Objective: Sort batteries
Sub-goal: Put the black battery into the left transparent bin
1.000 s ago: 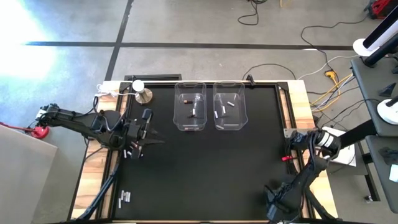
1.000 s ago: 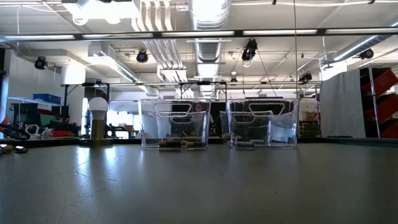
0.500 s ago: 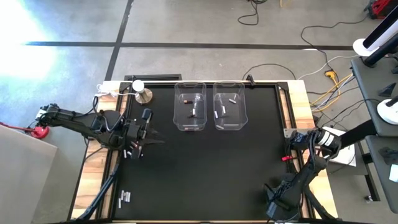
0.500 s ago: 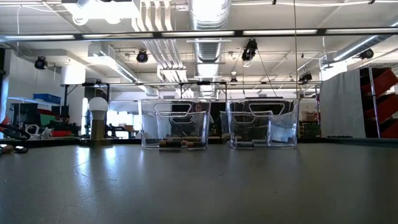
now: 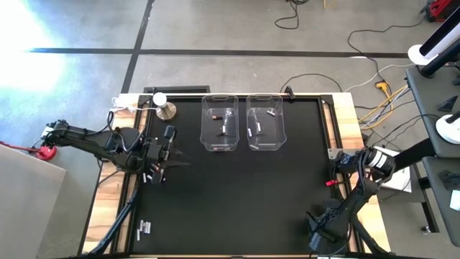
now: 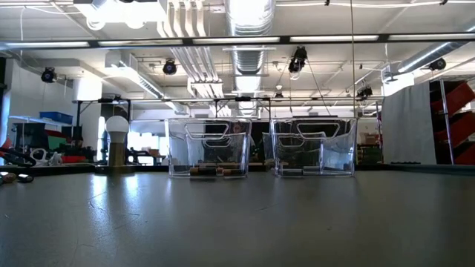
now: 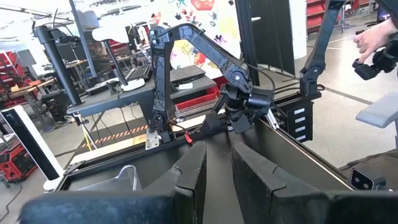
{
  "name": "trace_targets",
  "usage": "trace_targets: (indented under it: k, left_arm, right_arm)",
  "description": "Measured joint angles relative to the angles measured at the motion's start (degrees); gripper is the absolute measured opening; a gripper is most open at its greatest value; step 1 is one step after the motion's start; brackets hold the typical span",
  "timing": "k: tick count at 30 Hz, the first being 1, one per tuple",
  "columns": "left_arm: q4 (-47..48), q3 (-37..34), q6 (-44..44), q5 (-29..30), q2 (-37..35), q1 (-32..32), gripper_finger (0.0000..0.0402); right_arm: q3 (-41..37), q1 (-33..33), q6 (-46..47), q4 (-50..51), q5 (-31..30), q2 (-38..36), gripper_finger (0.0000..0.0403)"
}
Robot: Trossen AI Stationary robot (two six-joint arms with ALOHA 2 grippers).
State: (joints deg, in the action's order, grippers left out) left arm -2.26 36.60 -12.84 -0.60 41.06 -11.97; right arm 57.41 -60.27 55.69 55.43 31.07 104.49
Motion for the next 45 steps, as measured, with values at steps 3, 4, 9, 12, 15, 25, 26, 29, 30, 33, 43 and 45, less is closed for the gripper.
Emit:
trace_targets:
  k: [3,4,9,12,15,25,26,29,30,33,43,45]
  left_arm:
    - [0.0,0.0,0.0,0.0,0.0,0.0,0.0057]
    - [0.0,0.0,0.0,0.0,0.0,0.0,0.0057]
    - [0.0,0.0,0.0,0.0,0.0,0.0,0.0057]
    - [0.0,0.0,0.0,0.0,0.0,0.0,0.0057]
    - [0.0,0.0,0.0,0.0,0.0,0.0,0.0057]
    - [-0.5,0.0,0.0,0.0,0.6,0.0,0.0057]
    - [-0.7,0.0,-0.1,0.0,0.8,0.0,0.0057]
    - [-1.4,0.0,-0.1,0.0,1.5,0.0,0.0057]
    - [-1.5,0.0,-0.1,0.0,1.7,0.0,0.0057]
    - [-1.7,0.0,-0.2,0.0,1.9,0.0,0.0057]
    - [-1.4,0.0,-1.4,0.0,4.4,0.0,0.0057]
    - [-1.5,0.0,-1.8,0.0,4.9,0.0,0.0057]
  right_arm:
    - [0.0,0.5,-0.3,0.1,-0.5,-0.3,0.0202]
    - [0.0,0.8,-0.5,0.2,-0.5,-0.3,0.0201]
    - [-0.1,2.7,-3.0,1.2,-0.6,-0.3,0.0202]
    - [-0.2,4.4,-4.7,1.7,-0.6,-0.2,0.0204]
    - [-0.2,6.4,-5.4,2.6,-1.4,-0.2,0.0201]
    - [-0.2,15.7,-9.9,4.1,-7.7,-3.1,0.0203]
    - [-0.2,16.6,-10.4,4.0,-8.9,-3.8,0.0203]
    - [-0.2,19.2,-12.0,4.6,-11.2,-5.8,0.0199]
    - [-0.2,19.9,-12.6,5.2,-11.3,-6.2,0.0199]
    - [-0.2,22.2,-14.1,7.0,-11.3,-7.2,0.0200]
    - [3.1,27.2,-16.1,7.6,-14.9,-8.8,0.0196]
    - [4.6,27.8,-16.0,7.5,-17.0,-8.8,0.0195]
